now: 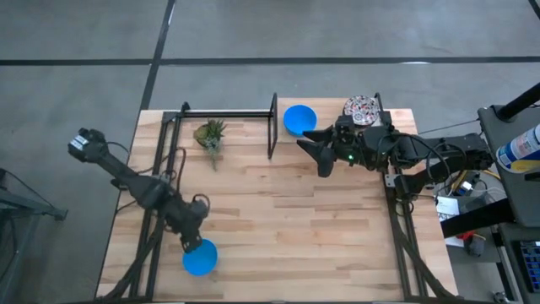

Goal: Pick & Place Mini bowls
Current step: Stack the blue bowl on top of the other blue bowl on the shelf

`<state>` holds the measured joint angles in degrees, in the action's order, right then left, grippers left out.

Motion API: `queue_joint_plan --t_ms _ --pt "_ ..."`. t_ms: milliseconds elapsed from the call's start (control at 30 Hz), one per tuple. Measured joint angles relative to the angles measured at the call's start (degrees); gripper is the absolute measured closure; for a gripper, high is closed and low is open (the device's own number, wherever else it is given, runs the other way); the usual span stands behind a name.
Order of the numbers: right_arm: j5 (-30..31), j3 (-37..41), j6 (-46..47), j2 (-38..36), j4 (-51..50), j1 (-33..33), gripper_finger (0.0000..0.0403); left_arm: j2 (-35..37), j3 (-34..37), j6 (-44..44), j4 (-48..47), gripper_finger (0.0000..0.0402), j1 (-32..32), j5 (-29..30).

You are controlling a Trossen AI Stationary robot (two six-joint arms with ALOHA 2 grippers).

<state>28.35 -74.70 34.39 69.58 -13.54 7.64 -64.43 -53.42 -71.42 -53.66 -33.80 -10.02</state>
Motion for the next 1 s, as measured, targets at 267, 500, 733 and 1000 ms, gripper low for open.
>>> queue_joint_plan --t_ms 267,500,733,1000 --pt "0.1 0.0 0.0 0.0 0.0 0.0 0.0193 -4.5 0.4 -1.9 0.7 0.0260 -5.8 3.5" --pt "0.1 0.1 0.0 0.0 0.0 0.0 0.0193 -9.6 4.0 -1.9 0.7 0.0260 -6.2 2.4" --pt "0.1 0.2 0.1 0.0 0.0 0.0 0.0193 -11.4 8.5 -2.1 5.6 0.0260 -6.2 0.6" --pt "0.1 0.2 0.2 0.0 0.0 0.0 0.0193 -11.4 13.4 -4.0 15.8 0.0274 -6.2 -3.0"
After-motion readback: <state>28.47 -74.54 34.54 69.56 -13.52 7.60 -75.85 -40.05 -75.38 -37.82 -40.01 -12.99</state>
